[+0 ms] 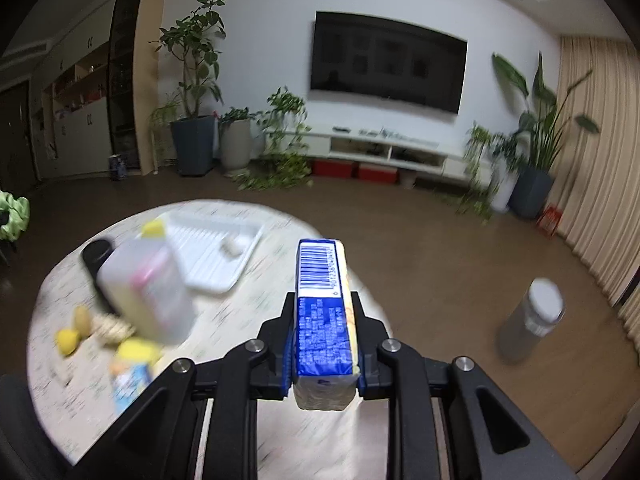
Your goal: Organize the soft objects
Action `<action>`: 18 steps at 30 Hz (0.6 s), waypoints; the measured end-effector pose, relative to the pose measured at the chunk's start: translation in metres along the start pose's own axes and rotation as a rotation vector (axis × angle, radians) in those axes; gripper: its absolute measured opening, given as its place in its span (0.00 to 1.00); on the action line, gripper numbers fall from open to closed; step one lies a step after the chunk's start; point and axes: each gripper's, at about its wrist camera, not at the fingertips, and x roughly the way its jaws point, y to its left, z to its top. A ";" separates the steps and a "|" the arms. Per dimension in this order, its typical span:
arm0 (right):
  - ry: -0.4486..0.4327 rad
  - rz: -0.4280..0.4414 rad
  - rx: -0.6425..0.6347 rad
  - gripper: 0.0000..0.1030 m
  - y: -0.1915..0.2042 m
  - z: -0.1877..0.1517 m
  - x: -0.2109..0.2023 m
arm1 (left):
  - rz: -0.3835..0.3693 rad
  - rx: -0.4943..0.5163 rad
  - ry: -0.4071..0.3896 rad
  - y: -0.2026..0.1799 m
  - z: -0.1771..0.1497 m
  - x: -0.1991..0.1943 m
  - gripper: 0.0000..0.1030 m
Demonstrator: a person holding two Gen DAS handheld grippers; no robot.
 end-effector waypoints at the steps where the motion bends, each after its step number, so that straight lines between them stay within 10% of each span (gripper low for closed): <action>1: -0.004 -0.009 -0.010 0.24 -0.004 0.013 0.005 | 0.006 0.021 -0.001 0.000 0.015 0.006 0.22; 11: -0.018 -0.015 -0.139 0.24 -0.008 0.165 0.069 | 0.007 0.212 0.081 -0.024 0.095 0.102 0.22; 18: 0.074 0.077 -0.291 0.24 0.048 0.211 0.150 | -0.018 0.362 0.193 -0.066 0.104 0.190 0.22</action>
